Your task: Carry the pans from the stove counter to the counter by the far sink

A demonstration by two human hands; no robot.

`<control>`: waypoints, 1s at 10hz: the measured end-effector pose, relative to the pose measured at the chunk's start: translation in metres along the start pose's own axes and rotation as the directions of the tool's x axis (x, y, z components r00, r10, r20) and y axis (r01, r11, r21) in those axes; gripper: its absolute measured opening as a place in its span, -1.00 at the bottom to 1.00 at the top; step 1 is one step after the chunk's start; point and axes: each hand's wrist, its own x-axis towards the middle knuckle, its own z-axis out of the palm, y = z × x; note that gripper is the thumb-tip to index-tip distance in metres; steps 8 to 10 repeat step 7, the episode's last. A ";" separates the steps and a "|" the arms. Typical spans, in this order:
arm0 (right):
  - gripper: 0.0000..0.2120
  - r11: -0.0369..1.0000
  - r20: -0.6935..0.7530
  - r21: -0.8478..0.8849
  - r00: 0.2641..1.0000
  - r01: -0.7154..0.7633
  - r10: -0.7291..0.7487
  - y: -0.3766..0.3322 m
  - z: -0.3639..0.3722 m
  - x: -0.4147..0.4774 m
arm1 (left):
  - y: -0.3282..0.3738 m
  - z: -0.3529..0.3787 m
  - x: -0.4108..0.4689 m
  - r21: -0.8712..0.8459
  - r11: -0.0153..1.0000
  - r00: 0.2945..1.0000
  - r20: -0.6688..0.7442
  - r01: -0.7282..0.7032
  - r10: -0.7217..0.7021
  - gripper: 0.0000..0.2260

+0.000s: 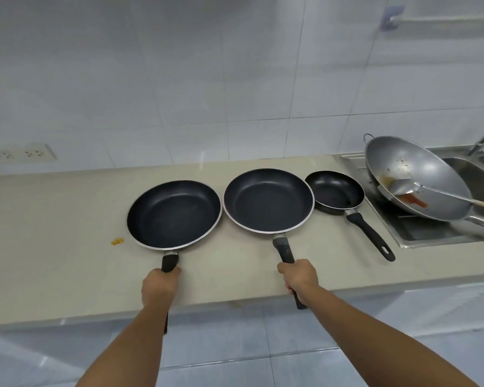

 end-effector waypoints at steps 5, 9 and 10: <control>-0.83 0.998 0.138 0.050 0.990 -0.027 0.020 -0.003 0.004 0.018 | 0.010 -0.004 -0.005 0.093 0.996 1.000 0.024 0.010 -0.013 -0.65; -0.59 0.985 0.256 -0.162 0.967 0.051 -0.008 -0.010 -0.020 0.022 | 0.062 0.011 -0.038 0.309 0.940 0.969 -0.148 -0.147 0.200 -0.44; -0.59 0.985 0.256 -0.162 0.967 0.051 -0.008 -0.010 -0.020 0.022 | 0.062 0.011 -0.038 0.309 0.940 0.969 -0.148 -0.147 0.200 -0.44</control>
